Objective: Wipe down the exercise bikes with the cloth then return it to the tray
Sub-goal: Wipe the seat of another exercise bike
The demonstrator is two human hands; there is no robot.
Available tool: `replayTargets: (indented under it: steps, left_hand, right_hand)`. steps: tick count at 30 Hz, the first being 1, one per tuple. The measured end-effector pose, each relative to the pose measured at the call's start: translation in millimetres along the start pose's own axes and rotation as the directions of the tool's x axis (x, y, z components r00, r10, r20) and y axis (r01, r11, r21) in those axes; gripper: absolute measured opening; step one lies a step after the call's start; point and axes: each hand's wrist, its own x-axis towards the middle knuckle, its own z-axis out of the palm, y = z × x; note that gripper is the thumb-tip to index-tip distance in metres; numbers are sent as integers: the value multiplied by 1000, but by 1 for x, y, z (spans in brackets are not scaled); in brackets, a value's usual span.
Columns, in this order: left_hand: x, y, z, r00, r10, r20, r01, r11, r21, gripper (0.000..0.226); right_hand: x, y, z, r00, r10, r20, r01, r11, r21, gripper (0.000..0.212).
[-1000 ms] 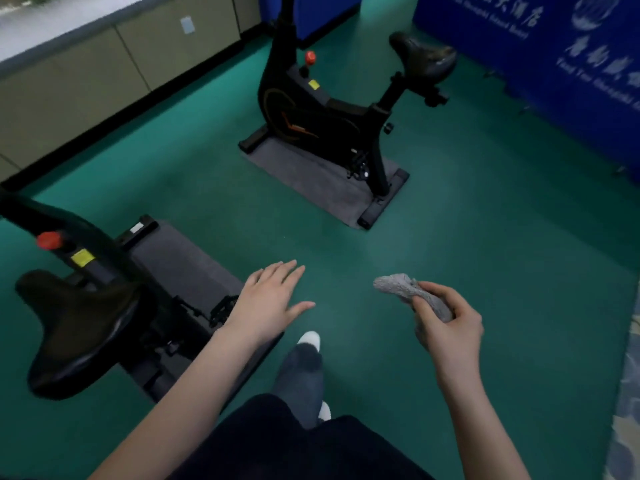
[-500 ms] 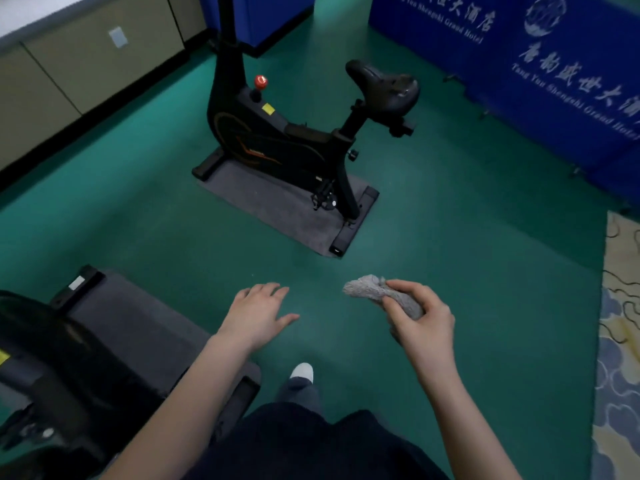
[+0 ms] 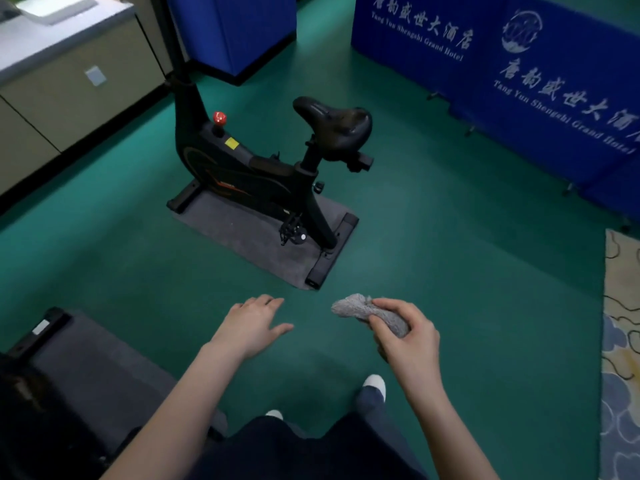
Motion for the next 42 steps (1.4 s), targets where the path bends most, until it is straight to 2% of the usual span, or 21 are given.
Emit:
replayTargets:
  steps: [3,7,13,23,30,35,42]
  left_hand:
    - [24,52,-12,999,-10,-46,9,1000,-28,65]
    - [54,115,-34,983,0,-183,-8,999,-44,65]
    - [81,158,-51,953,-40,-300,21,998,-67,68]
    - [159,152,-77,951,-170,-257,129,977,-168,67]
    - [253,120,-123,933,-298,-202,236,930,-281,66]
    - [317,104,-167,926,-304,-224,224,919,-324,66]
    - [355,91,-190,918,-381,-108,303,852,-427,66]
  right_hand:
    - [31,0,-38,999,-31,32,32,999,-28,22]
    - [78,1,-88,998,-40,38,41,999,-20,24]
    - [147,12,-140,999,20,32,-21,1000,14,19]
    - [260,7,-133,991,27,129,-27,1000,-5,20]
    - [376,-35,-98,971,-56,231,78,993,-86,23]
    - [443,-60,-75,957,-91,276,122,987,-100,22]
    - [514,-76,-38,914,-73,399,139,981,-139,23]
